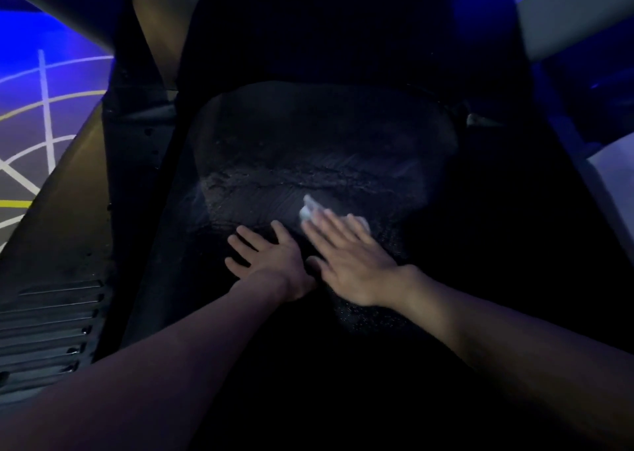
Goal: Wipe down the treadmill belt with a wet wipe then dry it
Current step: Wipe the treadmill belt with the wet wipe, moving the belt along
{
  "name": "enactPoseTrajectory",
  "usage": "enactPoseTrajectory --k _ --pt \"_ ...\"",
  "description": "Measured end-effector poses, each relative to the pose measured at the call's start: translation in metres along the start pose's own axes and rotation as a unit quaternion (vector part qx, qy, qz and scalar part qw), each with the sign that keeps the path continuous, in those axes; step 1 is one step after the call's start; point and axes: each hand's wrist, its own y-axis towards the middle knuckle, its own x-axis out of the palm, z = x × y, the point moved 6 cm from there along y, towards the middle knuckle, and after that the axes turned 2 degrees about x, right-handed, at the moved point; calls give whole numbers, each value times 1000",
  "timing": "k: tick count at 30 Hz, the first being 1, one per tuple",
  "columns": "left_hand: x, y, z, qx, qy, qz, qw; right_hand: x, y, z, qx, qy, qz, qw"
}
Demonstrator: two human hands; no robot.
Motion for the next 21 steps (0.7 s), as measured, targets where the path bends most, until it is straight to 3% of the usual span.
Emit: enactPoseTrajectory --k 2,6,8,10,14,18,21 --pt "2 0 -1 0 0 15 1000 -2 -4 7 -17 0 -2 1000" --pt "5 -5 9 48 38 78 995 -11 -2 31 90 38 23 995" --pt "4 -5 16 76 48 112 990 -1 -13 11 20 -13 22 999" --pt "3 -4 17 75 50 101 991 -2 -21 15 -20 -19 18 999" --pt "5 -1 27 53 31 13 998 -12 -19 55 119 43 31 991" --pt "13 -3 36 34 69 0 997 2 -38 30 -1 -14 14 1000" --pt "15 -5 45 76 101 25 992 -11 -35 80 117 33 28 992"
